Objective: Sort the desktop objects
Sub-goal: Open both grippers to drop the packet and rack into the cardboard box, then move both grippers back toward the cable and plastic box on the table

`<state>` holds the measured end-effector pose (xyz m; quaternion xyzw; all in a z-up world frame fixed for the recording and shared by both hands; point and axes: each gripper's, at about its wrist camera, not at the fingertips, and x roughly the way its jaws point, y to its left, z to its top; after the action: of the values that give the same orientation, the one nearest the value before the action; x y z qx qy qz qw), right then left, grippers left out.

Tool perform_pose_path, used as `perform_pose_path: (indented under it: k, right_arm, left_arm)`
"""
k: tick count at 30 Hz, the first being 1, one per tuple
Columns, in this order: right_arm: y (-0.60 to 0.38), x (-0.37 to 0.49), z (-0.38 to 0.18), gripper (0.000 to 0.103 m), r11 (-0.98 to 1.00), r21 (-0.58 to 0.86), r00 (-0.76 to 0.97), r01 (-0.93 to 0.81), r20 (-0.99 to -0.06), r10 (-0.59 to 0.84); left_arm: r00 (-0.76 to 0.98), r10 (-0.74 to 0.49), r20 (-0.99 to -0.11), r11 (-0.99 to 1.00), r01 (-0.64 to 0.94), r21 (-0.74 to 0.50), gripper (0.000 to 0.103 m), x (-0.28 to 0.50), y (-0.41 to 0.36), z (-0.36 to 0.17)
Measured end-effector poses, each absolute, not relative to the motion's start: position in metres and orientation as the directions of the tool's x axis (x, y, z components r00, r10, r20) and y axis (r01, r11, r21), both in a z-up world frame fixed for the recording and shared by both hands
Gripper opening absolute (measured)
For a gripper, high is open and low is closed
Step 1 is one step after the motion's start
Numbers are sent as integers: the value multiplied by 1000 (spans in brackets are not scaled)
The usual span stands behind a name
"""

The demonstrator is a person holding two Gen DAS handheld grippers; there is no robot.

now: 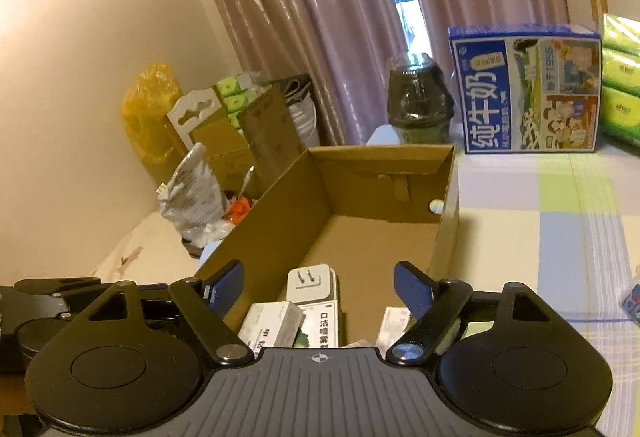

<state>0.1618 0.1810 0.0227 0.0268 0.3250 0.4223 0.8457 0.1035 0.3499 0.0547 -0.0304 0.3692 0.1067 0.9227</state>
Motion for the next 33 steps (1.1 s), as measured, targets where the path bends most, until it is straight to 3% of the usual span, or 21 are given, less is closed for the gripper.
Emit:
perform_pose_path:
  k: [12, 33]
  right_arm:
    - [126, 151, 27, 84, 704, 335, 485, -626, -540, 688]
    - [13, 95, 41, 101, 772, 276, 565, -573, -549, 616]
  left_arm:
    - [713, 175, -679, 974, -225, 15, 51, 90, 336, 62]
    - [751, 110, -651, 986, -163, -21, 76, 45, 249, 86]
